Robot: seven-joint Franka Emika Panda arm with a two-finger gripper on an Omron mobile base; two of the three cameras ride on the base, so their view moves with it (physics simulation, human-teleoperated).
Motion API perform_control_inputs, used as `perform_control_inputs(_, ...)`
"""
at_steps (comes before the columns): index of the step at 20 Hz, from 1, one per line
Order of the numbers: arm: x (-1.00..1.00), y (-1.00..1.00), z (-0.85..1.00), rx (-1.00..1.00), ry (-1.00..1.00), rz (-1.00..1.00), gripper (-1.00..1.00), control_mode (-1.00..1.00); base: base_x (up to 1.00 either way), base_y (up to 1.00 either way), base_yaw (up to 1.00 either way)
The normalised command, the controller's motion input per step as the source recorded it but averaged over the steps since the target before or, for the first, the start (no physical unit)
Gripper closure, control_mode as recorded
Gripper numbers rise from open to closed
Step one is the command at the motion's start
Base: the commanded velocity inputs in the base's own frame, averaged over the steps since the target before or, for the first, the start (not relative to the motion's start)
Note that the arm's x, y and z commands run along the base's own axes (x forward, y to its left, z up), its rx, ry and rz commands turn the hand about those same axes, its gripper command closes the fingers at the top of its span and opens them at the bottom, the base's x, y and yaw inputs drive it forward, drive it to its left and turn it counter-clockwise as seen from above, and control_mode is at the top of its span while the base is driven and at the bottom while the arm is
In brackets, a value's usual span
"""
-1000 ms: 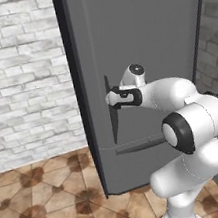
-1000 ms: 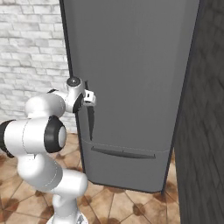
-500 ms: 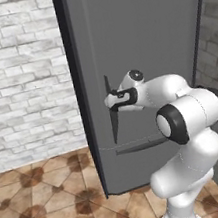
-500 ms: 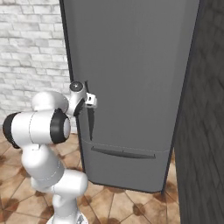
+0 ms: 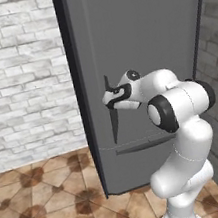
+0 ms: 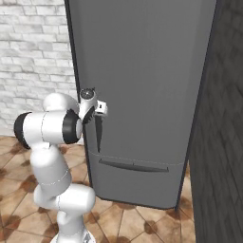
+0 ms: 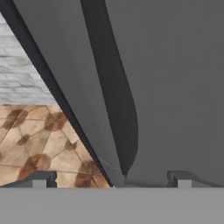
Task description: Open the fridge, remove the orange, carrot, and steak, and place them on any counter.
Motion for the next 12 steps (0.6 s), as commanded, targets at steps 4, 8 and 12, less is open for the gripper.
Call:
perform_control_inputs(4, 0.29, 0.0, -0.27, 0.01, 0.0, 0.0, -1.0, -1.0, 0.0, 0.0, 0.0)
perform_control_inputs(8, 0.3, 0.0, -0.24, 0.02, 0.0, 0.0, -1.0, -1.0, 0.0, 0.0, 0.0)
perform_control_inputs(12, 0.36, 0.0, -0.22, 0.02, 0.0, 0.0, -1.0, -1.0, 0.0, 0.0, 0.0)
